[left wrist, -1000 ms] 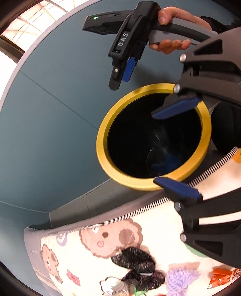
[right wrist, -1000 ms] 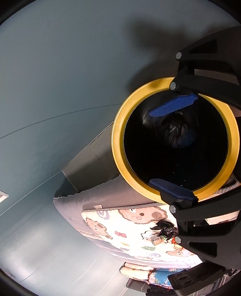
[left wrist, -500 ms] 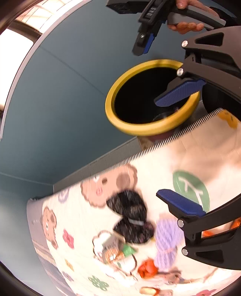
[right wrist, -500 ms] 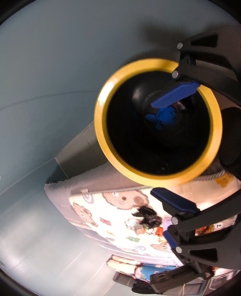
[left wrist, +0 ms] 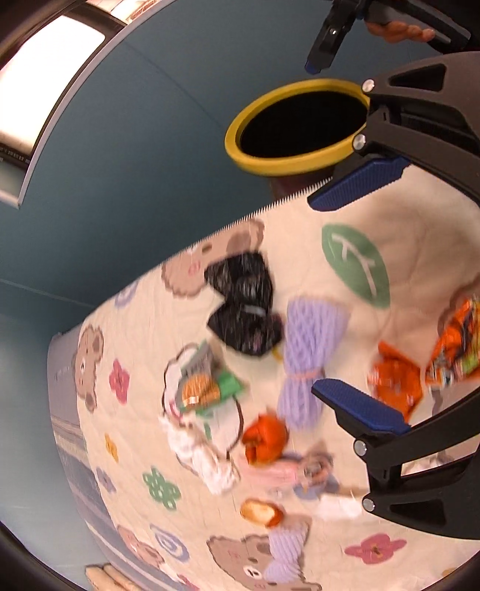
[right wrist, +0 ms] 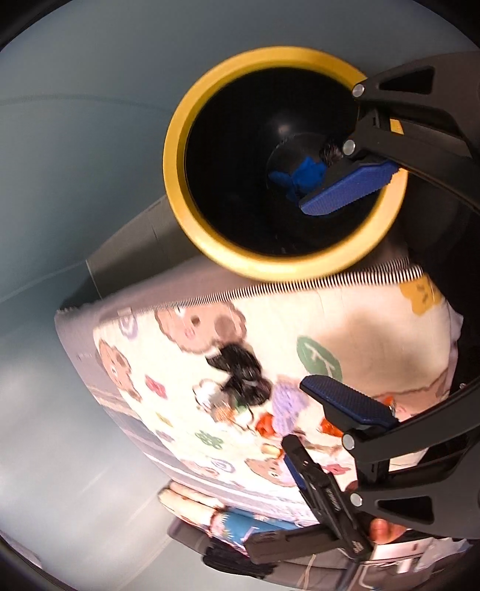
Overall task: Collect trash
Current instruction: 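Move both open tools back over the bed, then grasp the purple foam net with the left tool while the right tool grasps the orange wrapper, then carry the purple foam net and orange wrapper over the bin with both tools, then open both tools to drop the foam net and wrapper into the bin, then move both open tools back over the bed, then grasp the white tissue with the left tool while the right tool grasps the purple foam net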
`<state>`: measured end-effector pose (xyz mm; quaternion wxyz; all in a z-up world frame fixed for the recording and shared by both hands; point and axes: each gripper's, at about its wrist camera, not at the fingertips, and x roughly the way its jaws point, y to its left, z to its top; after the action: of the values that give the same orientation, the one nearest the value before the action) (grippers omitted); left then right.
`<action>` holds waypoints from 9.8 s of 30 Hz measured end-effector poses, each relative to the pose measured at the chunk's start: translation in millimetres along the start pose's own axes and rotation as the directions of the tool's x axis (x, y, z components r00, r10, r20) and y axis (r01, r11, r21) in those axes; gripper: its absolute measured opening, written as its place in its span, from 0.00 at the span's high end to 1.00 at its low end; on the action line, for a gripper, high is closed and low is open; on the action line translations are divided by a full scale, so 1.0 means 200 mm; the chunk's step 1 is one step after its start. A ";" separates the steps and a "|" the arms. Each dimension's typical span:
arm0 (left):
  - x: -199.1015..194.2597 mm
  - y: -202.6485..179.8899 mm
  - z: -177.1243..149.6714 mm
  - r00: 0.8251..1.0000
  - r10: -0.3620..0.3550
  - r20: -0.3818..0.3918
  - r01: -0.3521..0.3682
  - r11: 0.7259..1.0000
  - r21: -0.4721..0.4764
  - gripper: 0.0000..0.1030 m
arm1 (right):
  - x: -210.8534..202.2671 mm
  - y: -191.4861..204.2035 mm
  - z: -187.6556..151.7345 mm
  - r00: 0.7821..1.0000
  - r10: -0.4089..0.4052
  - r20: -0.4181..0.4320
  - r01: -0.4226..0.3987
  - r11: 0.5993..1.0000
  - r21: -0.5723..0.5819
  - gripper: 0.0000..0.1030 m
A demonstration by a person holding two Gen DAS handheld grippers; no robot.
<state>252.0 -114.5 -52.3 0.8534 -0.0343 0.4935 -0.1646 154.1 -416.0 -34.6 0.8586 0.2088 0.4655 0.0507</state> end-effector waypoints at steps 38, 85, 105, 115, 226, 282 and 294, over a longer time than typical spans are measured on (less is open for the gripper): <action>-0.05 1.57 0.01 0.959 0.245 -0.142 -0.283 0.818 -0.501 0.14 | 0.58 1.06 -0.34 0.948 0.032 -0.316 -0.166 0.898 -0.407 0.18; 0.15 1.67 0.02 0.951 0.244 -0.188 -0.308 0.749 -0.586 0.76 | 0.87 1.14 -0.49 0.909 -0.061 -0.412 -0.158 0.866 -0.475 0.71; -0.10 1.46 -0.08 0.960 0.224 -0.167 -0.279 0.813 -0.512 0.76 | 0.57 1.04 -0.43 0.949 -0.013 -0.314 -0.136 0.884 -0.448 0.71; -0.16 1.19 -0.04 0.974 0.176 -0.141 -0.221 0.872 -0.437 0.76 | 0.45 0.90 -0.37 0.965 -0.039 -0.259 -0.078 0.902 -0.426 0.71; 0.06 -0.12 0.01 0.984 -0.102 -0.147 0.097 0.995 -0.039 0.18 | 0.09 -0.02 0.14 0.990 -0.095 -0.103 0.089 0.994 -0.062 0.38; 0.08 1.10 -0.38 0.961 0.052 -0.271 -0.136 0.943 -0.305 0.18 | 1.09 1.06 0.03 0.913 -0.212 -0.347 0.034 0.890 -0.454 0.37; 0.18 1.06 -0.40 0.948 0.076 -0.309 -0.161 0.953 -0.258 0.29 | 1.25 1.10 0.01 0.898 -0.264 -0.352 0.057 0.863 -0.502 0.46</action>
<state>251.7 81.9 -169.6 0.7648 -0.0994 0.6350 -0.0444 319.9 -145.9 -139.3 0.7678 -0.0658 0.6232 0.1334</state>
